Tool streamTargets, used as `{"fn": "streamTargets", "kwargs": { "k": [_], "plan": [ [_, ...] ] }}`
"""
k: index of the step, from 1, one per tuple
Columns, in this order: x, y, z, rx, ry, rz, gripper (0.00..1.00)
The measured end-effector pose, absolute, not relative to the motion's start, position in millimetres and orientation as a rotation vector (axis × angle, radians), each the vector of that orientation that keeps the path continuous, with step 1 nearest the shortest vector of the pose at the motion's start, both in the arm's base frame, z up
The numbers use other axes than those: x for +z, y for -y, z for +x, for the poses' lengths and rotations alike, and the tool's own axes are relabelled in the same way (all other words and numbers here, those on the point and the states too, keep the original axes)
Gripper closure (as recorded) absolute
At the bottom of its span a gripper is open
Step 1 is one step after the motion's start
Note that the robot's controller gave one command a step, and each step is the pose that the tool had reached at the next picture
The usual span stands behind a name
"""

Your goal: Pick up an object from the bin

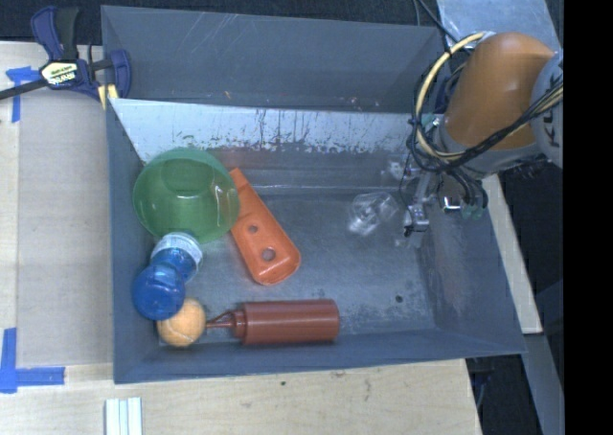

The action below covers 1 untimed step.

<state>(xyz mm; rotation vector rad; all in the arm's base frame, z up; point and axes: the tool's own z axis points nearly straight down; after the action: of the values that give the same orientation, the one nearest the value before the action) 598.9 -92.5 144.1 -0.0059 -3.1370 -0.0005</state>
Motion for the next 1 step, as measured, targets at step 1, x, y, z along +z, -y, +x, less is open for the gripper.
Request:
{"fn": "streamTargets", "kwargs": {
  "k": [1],
  "plan": [
    [145.9, 92.3, 598.8, 0.000, 3.138, -0.005, 0.00]
  ]
}}
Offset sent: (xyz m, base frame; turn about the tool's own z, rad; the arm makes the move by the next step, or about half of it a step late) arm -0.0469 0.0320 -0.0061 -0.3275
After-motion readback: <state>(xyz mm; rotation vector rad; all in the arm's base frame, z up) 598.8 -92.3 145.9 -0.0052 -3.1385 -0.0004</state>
